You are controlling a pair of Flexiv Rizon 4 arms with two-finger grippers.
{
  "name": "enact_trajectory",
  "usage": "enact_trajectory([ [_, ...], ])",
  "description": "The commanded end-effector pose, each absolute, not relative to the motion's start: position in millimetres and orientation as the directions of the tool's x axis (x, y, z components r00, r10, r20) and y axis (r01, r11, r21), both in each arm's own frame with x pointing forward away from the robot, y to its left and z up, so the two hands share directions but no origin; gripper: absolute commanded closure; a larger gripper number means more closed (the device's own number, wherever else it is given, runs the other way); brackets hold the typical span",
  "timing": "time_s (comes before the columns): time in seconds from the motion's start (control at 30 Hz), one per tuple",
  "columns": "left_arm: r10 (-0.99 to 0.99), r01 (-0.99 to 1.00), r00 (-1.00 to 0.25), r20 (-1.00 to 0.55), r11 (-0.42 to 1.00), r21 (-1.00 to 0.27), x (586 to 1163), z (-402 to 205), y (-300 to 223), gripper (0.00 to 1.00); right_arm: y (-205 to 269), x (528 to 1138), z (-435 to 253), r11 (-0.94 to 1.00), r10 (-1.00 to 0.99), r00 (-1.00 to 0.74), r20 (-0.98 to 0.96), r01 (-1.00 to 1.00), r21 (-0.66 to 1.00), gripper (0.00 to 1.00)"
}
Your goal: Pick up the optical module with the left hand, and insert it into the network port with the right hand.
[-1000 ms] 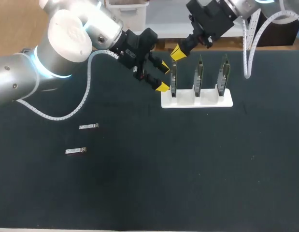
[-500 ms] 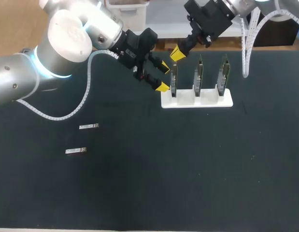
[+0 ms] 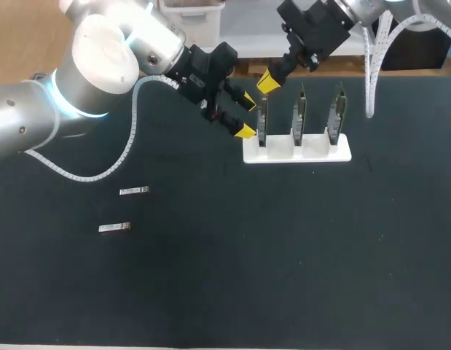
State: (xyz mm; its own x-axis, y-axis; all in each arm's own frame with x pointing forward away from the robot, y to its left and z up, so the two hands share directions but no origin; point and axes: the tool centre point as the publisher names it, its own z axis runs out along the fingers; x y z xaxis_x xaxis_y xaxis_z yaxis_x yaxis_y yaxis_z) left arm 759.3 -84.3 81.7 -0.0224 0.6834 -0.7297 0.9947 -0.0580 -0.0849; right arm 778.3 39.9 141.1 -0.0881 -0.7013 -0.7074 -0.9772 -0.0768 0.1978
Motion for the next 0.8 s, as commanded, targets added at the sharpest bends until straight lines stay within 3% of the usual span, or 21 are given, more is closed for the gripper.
enact_trajectory([
  [0.03, 0.688, 0.994, -0.025, -0.725, -0.058, -0.089, 761, 83, -85, 0.00, 40, 782, 132, -0.082, -0.699, -0.095, -0.709, -0.974, 0.211, 1.00],
  [0.8, 0.688, 0.994, -0.025, -0.725, -0.058, -0.089, 761, 83, -85, 0.00, 22, 778, 179, -0.062, -0.547, -0.054, -0.835, -0.993, 0.105, 1.00],
])
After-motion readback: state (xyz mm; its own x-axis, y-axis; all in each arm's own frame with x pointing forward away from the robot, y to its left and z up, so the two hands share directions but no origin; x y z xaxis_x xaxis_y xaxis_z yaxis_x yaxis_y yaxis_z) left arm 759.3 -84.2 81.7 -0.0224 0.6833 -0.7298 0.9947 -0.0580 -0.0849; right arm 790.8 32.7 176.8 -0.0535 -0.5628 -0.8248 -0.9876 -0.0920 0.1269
